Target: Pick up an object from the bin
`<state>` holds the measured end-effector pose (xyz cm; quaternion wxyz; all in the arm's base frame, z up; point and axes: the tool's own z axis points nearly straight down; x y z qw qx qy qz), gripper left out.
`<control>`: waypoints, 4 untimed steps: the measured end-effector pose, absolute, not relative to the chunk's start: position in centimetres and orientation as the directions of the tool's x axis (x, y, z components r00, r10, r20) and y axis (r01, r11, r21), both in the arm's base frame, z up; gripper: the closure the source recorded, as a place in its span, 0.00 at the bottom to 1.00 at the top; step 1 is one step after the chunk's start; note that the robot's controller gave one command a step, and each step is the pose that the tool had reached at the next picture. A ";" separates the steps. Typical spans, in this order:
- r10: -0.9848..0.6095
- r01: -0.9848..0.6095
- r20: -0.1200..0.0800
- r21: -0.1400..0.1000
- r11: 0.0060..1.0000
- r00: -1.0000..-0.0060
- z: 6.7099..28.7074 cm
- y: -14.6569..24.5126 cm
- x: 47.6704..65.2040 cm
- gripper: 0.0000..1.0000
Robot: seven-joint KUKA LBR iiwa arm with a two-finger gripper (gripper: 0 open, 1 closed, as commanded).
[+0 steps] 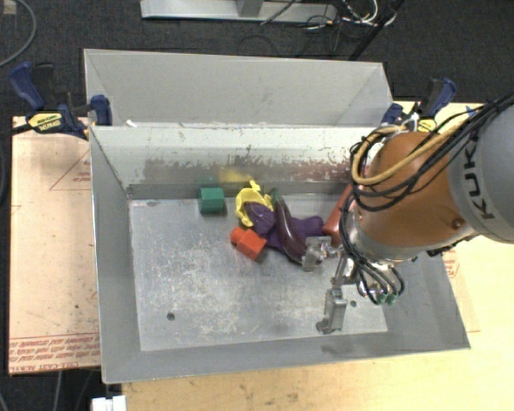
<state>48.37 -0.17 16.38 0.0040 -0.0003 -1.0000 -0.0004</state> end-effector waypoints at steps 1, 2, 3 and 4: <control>0.001 0.001 0.000 0.001 1.000 -1.000 16.8 -0.2 48.5 0.00; 0.055 0.055 -0.004 0.002 0.998 -0.998 10.2 -0.8 55.4 0.00; 0.148 0.148 -0.001 0.003 0.989 -0.989 9.7 -3.0 56.9 0.00; 0.059 0.059 -0.008 0.002 0.998 -0.998 10.2 -3.9 58.9 0.00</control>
Offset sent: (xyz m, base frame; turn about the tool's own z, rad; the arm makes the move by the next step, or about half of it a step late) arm 0.0932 -0.0108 -0.0938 0.0795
